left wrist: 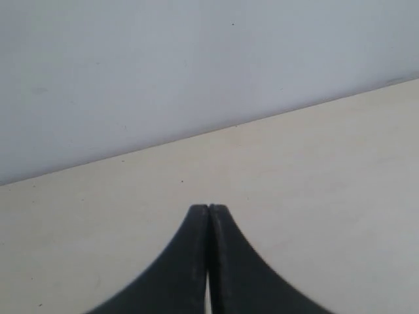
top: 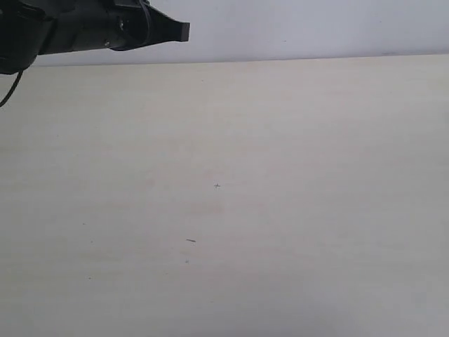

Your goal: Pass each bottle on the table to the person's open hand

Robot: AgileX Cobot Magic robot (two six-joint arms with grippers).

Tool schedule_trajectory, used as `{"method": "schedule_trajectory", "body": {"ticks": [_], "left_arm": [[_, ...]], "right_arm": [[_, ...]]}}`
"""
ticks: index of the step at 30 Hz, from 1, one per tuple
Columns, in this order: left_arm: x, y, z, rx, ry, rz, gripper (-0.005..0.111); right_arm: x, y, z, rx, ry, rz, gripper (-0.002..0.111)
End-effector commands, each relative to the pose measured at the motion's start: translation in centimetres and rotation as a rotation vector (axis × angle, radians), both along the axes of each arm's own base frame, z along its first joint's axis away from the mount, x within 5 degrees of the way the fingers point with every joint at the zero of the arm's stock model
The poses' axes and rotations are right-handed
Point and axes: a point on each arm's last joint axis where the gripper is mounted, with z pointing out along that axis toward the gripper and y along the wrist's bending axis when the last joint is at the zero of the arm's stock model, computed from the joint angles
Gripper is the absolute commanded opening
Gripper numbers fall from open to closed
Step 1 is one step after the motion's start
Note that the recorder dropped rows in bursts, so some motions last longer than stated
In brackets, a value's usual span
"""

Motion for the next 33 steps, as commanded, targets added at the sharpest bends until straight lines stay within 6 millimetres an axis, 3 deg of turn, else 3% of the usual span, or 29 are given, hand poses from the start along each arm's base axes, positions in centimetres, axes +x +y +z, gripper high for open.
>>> {"method": "schedule_trajectory", "body": {"ticks": [1, 11, 14, 18, 23, 28, 33], "left_arm": [[0.0, 0.3, 0.3, -0.01, -0.012, 0.023, 0.0], [-0.2, 0.3, 0.6, -0.007, -0.022, 0.018, 0.0], [-0.5, 0.7, 1.9, 0.162, -0.144, -0.072, 0.0], [-2.0, 2.0, 5.2, 0.354, -0.324, -0.151, 0.0], [-5.1, 3.9, 10.7, 0.302, -0.47, -0.119, 0.0], [-9.7, 7.5, 16.0, 0.145, -0.579, -0.025, 0.0], [-13.4, 14.4, 16.4, -0.078, -0.531, 0.235, 0.0]], "right_arm": [[0.0, 0.0, -0.1, 0.002, -0.007, 0.002, 0.0], [0.0, 0.0, -0.1, 0.002, -0.007, 0.002, 0.0], [0.0, 0.0, -0.1, 0.002, -0.007, 0.002, 0.0], [0.0, 0.0, -0.1, 0.002, -0.007, 0.002, 0.0], [0.0, 0.0, -0.1, 0.002, -0.007, 0.002, 0.0], [0.0, 0.0, -0.1, 0.002, -0.007, 0.002, 0.0], [0.0, 0.0, -0.1, 0.002, -0.007, 0.002, 0.0]]}}
